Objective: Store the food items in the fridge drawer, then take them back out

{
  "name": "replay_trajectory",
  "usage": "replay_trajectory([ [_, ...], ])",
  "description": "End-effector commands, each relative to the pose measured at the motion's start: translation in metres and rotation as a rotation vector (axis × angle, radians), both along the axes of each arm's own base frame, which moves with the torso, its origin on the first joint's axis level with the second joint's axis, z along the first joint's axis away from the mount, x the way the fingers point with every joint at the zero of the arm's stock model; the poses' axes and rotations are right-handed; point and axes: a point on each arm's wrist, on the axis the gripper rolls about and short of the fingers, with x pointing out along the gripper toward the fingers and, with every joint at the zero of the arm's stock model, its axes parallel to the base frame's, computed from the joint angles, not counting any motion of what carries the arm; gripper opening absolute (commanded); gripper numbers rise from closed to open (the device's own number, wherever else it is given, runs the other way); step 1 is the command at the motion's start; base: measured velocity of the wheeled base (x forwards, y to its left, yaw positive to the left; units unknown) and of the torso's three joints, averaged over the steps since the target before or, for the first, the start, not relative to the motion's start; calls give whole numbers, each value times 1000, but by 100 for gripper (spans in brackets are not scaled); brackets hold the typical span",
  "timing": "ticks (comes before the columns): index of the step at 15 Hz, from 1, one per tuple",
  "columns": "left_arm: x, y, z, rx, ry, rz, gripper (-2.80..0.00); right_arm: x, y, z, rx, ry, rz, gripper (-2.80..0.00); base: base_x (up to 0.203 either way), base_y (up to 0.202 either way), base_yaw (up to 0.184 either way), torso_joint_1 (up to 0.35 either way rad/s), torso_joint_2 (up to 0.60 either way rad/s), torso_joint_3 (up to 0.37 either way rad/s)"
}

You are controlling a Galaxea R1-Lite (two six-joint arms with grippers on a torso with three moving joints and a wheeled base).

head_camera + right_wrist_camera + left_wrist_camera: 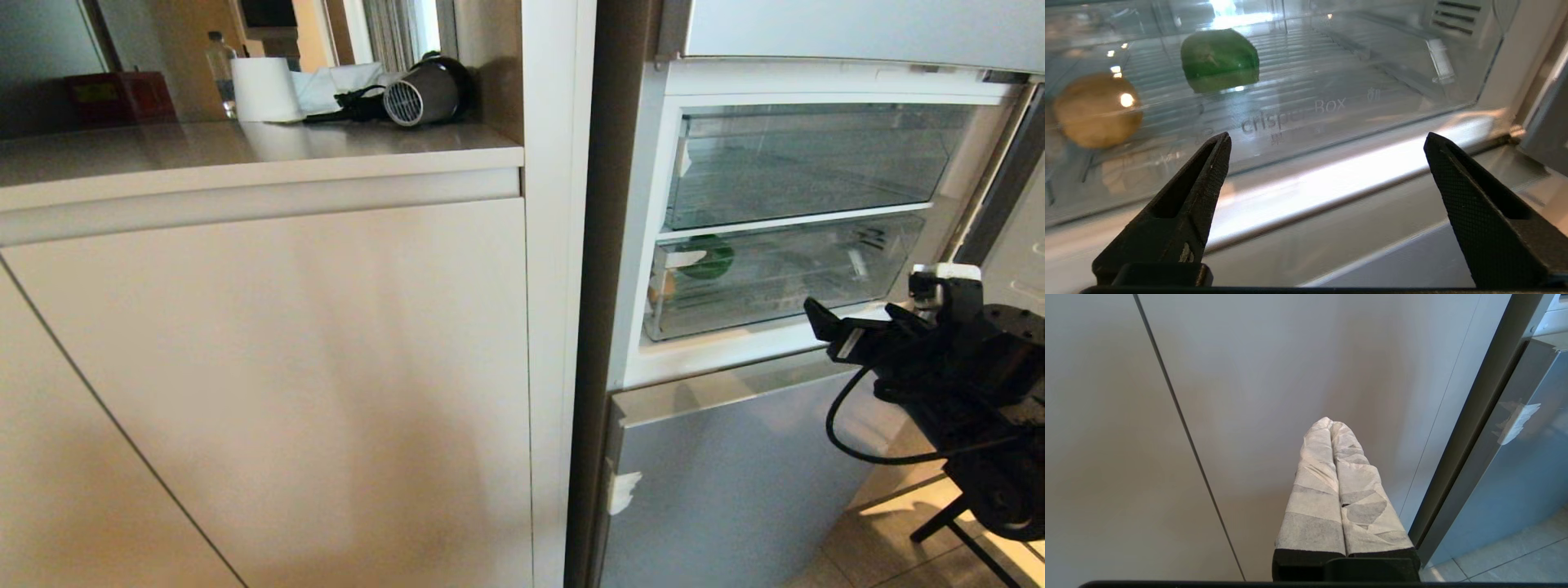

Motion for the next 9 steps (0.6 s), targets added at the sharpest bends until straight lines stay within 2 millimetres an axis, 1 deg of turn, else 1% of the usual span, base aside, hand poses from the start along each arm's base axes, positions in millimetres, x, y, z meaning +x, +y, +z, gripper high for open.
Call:
replay_trajectory([
  [1, 1, 0, -3, 0, 8, 0, -280, 13, -1, -4, -1, -10, -4, 0, 0, 0, 0, 0, 0, 0],
  [4, 1, 0, -3, 0, 8, 0, -280, 33, -6, -9, 2, -29, -7, 0, 0, 0, 0, 0, 0, 0],
  [9, 1, 0, -3, 0, 8, 0, -280, 54, -8, 3, -11, -111, 9, 0, 0, 0, 0, 5, 0, 0],
])
